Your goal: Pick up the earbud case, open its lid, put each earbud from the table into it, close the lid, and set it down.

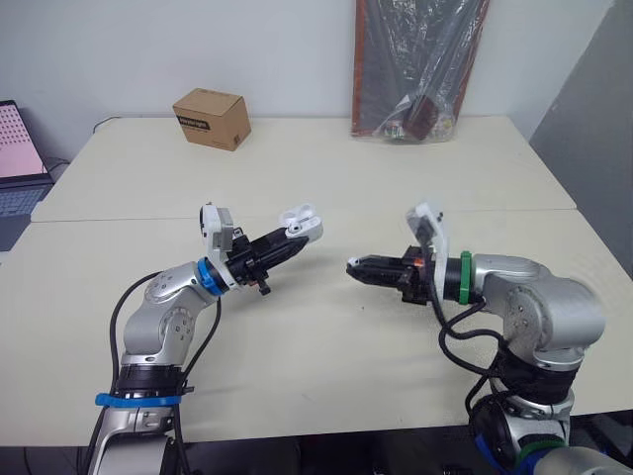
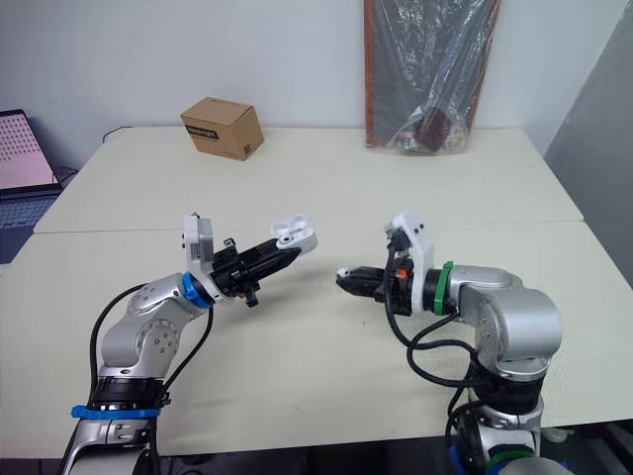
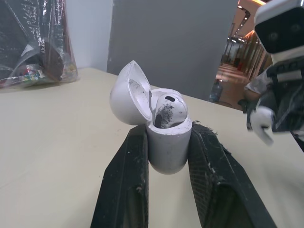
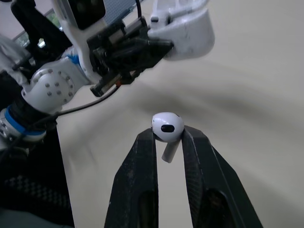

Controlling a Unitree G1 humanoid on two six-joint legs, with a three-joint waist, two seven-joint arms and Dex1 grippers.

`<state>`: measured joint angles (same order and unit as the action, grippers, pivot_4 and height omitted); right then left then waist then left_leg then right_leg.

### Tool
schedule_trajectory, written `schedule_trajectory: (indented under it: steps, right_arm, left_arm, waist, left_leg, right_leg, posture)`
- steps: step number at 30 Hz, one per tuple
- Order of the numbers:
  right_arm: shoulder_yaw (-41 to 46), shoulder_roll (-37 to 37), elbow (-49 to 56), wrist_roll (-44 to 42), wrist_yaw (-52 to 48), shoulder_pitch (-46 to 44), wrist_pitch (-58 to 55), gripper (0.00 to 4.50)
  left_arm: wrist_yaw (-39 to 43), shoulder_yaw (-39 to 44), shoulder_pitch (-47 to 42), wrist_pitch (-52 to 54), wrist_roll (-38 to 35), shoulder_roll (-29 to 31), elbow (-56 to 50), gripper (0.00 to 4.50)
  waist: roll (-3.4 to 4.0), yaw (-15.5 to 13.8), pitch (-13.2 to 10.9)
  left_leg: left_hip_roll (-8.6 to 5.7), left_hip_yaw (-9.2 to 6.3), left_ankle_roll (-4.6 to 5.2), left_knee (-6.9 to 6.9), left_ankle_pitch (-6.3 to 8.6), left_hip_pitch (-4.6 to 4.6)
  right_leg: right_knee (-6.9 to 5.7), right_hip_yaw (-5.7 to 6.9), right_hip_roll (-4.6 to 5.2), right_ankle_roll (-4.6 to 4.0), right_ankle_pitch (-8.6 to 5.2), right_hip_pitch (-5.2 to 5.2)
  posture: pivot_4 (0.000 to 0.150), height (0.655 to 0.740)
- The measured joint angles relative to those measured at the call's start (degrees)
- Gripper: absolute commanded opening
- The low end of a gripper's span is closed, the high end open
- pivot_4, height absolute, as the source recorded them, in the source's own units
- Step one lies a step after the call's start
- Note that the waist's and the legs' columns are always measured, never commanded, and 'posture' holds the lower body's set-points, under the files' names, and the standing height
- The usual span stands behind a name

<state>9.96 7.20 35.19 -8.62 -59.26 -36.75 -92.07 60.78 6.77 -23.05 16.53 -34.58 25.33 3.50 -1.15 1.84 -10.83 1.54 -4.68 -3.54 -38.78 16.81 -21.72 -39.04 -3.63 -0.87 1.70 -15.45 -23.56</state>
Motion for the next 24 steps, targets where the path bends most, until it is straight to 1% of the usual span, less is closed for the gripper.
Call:
schedule_trajectory:
  steps: [7, 10, 12, 14, 19, 24]
  right_arm:
    - [5.91, -5.36, -2.49, -8.46, 8.94, -4.61, 0.00, 0.36]
    - [6.44, -6.94, -2.72, -9.95, 13.59, -6.66, 0.02, 0.36]
    - [3.23, -5.89, -2.70, -9.96, 16.92, -7.15, 2.28, 0.36]
    - [-1.13, -4.95, -2.84, -8.81, 20.42, -6.51, 6.98, 0.36]
    - [-11.94, -3.37, -7.18, -4.55, 27.98, -3.01, 23.07, 0.36]
    - [-16.06, -1.95, -9.57, -2.59, 31.61, -2.46, 32.84, 0.36]
  left_arm:
    - [-0.14, -0.22, -0.06, -0.61, 0.83, -0.34, 0.12, 0.78]
    - [-0.58, -0.38, -0.11, -0.66, 1.19, -0.81, 0.12, 0.78]
    - [-0.84, -0.90, -0.12, -0.66, 1.31, -1.03, 0.12, 0.78]
    - [-1.18, -0.99, -0.14, -0.65, 1.46, -1.05, 0.12, 0.78]
    - [-1.43, -1.20, -0.80, -0.12, 1.46, -1.05, 0.15, 0.78]
    - [-1.33, -1.14, -1.35, 0.56, 1.43, -0.71, 0.26, 0.78]
  waist:
    - [0.01, 0.07, 0.00]
    - [0.01, 0.07, 0.00]
    - [0.01, 0.08, 0.00]
    - [0.02, 0.16, 0.00]
    - [0.01, 0.20, 0.00]
    - [0.01, 0.20, 0.00]
  left_leg:
    - [0.01, -0.01, 0.00, 0.03, 0.00, -0.01]
    - [0.01, 0.02, 0.00, 0.03, 0.00, -0.02]
    - [0.02, 0.01, 0.00, 0.04, 0.00, -0.04]
    - [0.02, 0.04, 0.00, 0.05, 0.00, -0.06]
    - [0.02, 0.06, 0.00, 0.06, 0.00, -0.13]
    - [0.03, 0.07, 0.00, 0.07, 0.00, -0.15]
  right_leg:
    - [-0.01, 0.00, -0.01, 0.00, 0.00, -0.02]
    - [0.00, -0.03, 0.00, 0.00, 0.00, -0.05]
    - [0.00, -0.01, 0.00, 0.00, 0.00, -0.06]
    - [0.00, -0.05, 0.00, 0.00, 0.00, -0.12]
    - [0.00, -0.07, 0.00, 0.00, 0.00, -0.18]
    - [0.01, -0.08, 0.00, 0.00, 0.00, -0.20]
  posture:
    - [0.150, 0.7400]
    - [0.150, 0.7400]
    - [0.150, 0.7400]
    - [0.150, 0.7400]
    - [0.150, 0.7400]
    - [0.150, 0.7400]
